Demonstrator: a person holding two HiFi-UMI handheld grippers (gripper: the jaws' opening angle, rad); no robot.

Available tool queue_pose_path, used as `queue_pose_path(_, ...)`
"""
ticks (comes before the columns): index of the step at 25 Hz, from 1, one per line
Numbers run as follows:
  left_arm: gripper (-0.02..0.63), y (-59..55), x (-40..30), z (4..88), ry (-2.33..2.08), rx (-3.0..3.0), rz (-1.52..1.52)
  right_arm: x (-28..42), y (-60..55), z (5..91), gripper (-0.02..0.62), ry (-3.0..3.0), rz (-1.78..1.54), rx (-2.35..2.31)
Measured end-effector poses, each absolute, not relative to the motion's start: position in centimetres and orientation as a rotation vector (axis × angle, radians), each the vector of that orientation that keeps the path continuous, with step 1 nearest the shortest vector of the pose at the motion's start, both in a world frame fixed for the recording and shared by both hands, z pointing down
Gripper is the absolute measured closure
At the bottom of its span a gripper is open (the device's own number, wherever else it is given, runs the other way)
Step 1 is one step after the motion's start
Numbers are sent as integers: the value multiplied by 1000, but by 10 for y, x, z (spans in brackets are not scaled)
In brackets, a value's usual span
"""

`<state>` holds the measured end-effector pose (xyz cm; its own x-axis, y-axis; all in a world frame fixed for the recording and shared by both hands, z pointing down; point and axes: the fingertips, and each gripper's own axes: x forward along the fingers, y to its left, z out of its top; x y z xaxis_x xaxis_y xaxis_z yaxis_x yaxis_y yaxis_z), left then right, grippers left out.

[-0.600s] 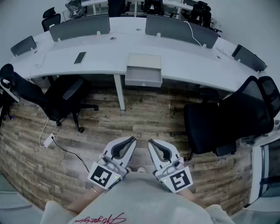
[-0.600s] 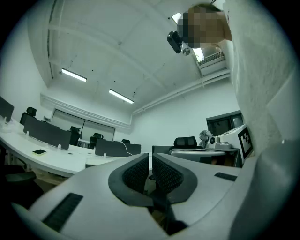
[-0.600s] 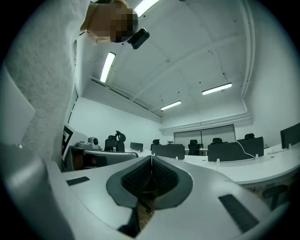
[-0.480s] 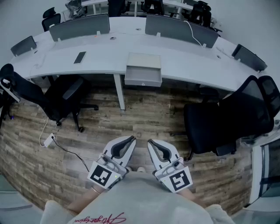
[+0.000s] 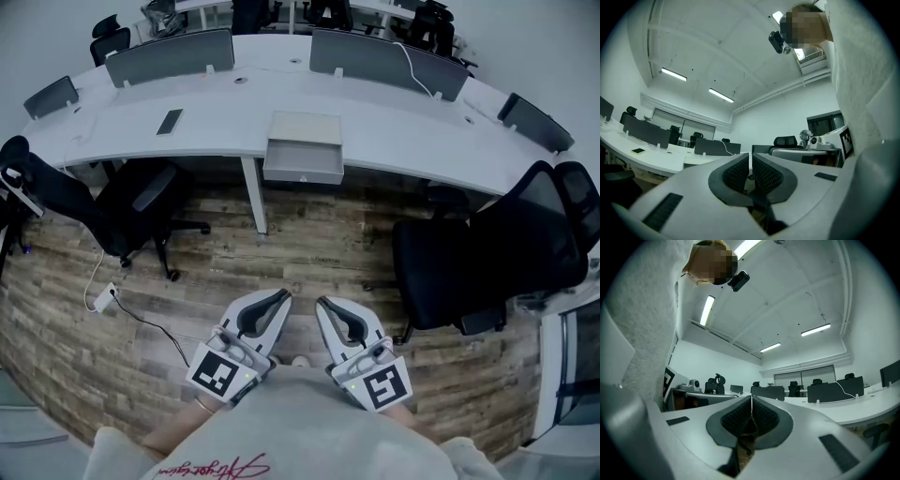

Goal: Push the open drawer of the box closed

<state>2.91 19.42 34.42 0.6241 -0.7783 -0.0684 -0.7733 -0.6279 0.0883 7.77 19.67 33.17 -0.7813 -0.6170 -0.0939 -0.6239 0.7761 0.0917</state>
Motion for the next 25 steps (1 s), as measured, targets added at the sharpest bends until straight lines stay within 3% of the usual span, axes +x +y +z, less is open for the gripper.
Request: queue_pose_path(25,569,144,41,353,-1484,2709,-194,100,142,344,572,2929,227,-932)
